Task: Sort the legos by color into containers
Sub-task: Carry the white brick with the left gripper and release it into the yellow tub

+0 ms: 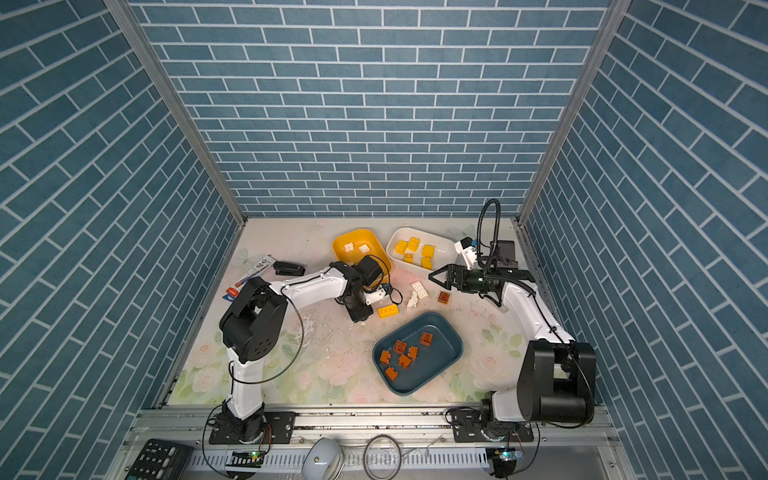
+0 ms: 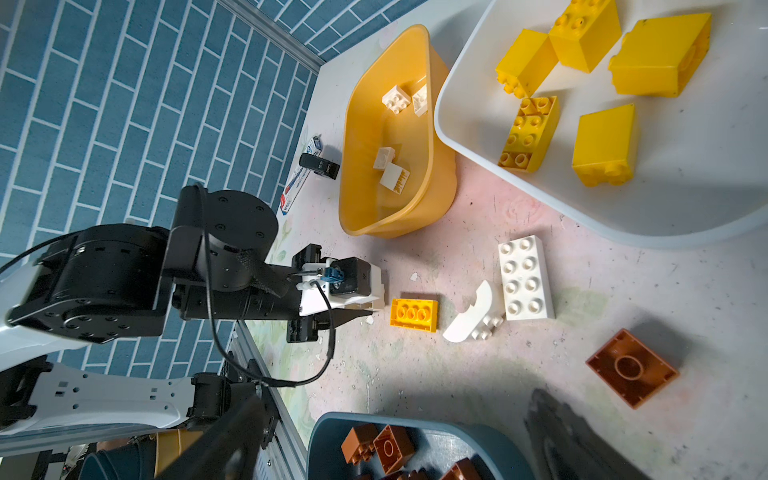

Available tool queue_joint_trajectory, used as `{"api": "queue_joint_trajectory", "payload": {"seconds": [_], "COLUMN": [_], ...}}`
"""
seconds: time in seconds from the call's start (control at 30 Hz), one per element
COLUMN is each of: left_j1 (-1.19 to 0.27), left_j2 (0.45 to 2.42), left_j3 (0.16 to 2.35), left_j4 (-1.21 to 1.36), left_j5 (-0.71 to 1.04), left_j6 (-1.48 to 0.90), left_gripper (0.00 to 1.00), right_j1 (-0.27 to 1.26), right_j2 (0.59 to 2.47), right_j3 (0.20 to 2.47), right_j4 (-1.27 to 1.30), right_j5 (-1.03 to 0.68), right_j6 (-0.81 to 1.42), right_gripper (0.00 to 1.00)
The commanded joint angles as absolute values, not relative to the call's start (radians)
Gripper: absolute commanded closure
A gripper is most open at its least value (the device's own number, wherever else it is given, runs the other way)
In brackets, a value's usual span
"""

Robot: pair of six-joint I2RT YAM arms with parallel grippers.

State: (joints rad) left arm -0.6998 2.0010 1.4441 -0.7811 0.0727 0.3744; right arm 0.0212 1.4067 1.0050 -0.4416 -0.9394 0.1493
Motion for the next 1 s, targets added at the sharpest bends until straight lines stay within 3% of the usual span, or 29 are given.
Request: {"api": "queue_joint_trajectory", "payload": {"seconds": [0.0, 0.27, 0.6, 0.97], "left_j1": [-0.696, -0.638, -0.501, -0.463], "left_j2": [1.922, 1.947, 2.184, 2.435], "left_j3": [1.511, 1.750, 2.018, 2.265], "left_j4": [-0.851, -0.920, -0.840, -0.830], "left_j5": [0.090, 0.084, -0.010, -0.131], "left_j6": [0.353, 0.290, 0.112, 0.060], "left_gripper": [0.75, 0.75, 0.74, 0.73], "right_j1": [0.017, 0.018, 0.018, 0.020], "right_j2": [1.405, 1.403, 1.405, 1.414], "right_j3": [1.012, 0.998, 1.015, 0.999], "right_j4": [-0.437, -0.341, -0.335, -0.321], "right_j5": [-0.962, -0.996, -0.988, -0.988], "right_j6": [0.149, 0.230, 0.245, 0.256], "right_gripper": [0.02, 0.02, 0.01, 0.01]}}
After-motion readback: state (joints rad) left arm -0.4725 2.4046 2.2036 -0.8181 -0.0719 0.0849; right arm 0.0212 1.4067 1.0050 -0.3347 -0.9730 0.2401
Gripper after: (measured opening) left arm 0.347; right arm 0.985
